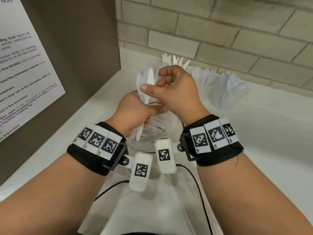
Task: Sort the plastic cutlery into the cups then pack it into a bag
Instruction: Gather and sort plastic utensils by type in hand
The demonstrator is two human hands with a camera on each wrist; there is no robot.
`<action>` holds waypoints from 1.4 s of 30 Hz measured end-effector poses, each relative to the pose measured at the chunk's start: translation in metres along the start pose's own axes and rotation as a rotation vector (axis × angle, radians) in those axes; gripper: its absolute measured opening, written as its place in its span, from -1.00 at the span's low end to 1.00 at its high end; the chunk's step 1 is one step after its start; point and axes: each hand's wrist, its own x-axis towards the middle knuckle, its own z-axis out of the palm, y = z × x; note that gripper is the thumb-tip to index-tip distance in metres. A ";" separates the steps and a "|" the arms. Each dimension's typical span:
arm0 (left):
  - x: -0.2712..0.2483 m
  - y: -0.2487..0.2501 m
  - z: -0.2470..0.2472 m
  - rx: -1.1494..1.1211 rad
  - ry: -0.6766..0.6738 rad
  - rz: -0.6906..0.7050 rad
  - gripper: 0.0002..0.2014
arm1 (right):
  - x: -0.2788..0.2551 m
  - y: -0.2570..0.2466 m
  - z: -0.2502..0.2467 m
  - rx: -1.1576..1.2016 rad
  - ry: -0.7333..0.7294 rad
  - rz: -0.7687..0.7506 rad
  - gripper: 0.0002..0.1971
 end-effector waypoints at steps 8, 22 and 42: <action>-0.003 -0.003 0.000 -0.121 -0.131 0.080 -0.62 | 0.003 0.008 -0.006 0.249 -0.083 0.162 -0.84; 0.006 -0.019 -0.004 -0.360 -0.092 -0.037 -0.70 | -0.001 0.003 -0.007 0.566 0.039 0.197 -0.81; -0.001 -0.014 0.001 -0.143 -0.254 0.179 -0.74 | -0.001 0.010 -0.009 0.246 -0.106 0.038 -0.79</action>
